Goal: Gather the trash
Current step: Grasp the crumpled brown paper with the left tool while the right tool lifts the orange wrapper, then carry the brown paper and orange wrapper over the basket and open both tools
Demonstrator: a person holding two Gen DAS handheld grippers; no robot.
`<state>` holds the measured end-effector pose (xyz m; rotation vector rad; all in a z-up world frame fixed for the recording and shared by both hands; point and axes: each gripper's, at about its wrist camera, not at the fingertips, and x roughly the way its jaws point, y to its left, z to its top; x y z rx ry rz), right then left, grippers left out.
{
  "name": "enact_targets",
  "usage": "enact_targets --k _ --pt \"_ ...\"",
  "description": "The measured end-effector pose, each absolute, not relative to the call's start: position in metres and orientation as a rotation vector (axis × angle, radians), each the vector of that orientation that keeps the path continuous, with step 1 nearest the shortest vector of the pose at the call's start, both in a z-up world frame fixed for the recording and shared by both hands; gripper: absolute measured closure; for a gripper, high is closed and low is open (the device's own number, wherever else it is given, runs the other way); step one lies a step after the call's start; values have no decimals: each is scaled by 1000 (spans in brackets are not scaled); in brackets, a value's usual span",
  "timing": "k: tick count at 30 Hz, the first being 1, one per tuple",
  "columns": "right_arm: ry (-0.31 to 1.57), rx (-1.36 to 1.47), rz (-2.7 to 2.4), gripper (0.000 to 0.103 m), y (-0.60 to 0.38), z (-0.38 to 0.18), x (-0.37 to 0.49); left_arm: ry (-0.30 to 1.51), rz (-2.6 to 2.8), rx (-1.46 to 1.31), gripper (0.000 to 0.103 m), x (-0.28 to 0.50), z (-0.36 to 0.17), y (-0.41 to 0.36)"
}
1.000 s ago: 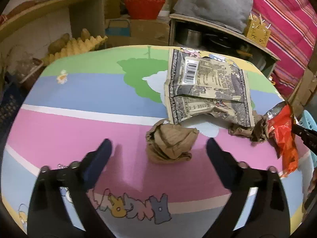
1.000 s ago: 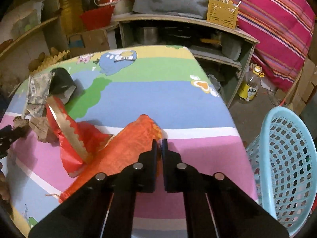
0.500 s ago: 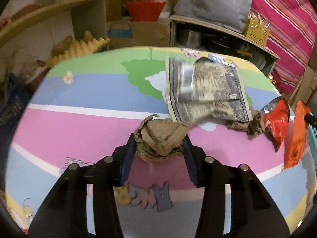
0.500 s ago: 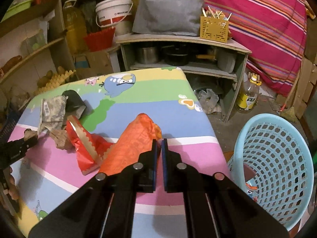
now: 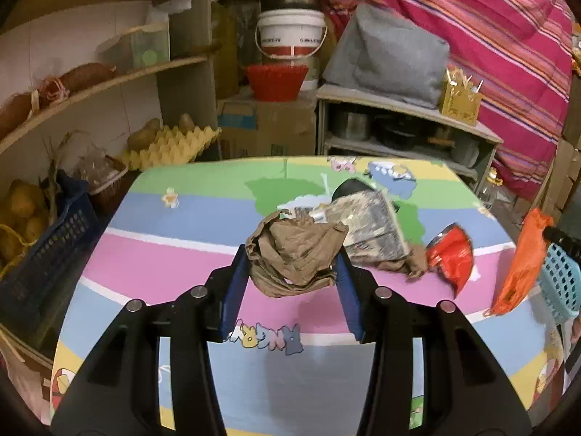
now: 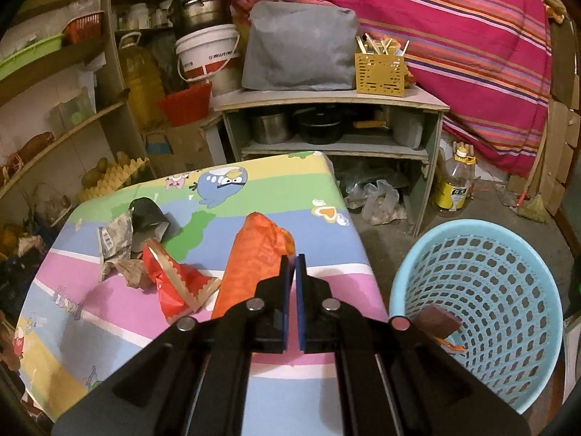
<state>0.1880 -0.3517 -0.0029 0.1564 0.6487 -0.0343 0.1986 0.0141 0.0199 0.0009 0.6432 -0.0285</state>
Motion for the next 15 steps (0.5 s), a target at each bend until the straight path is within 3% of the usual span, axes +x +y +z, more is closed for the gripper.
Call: enact_targets --k 15 --pt "589 142 -55 100 -370 31 174 623 -55 -19 58 197 29 4"
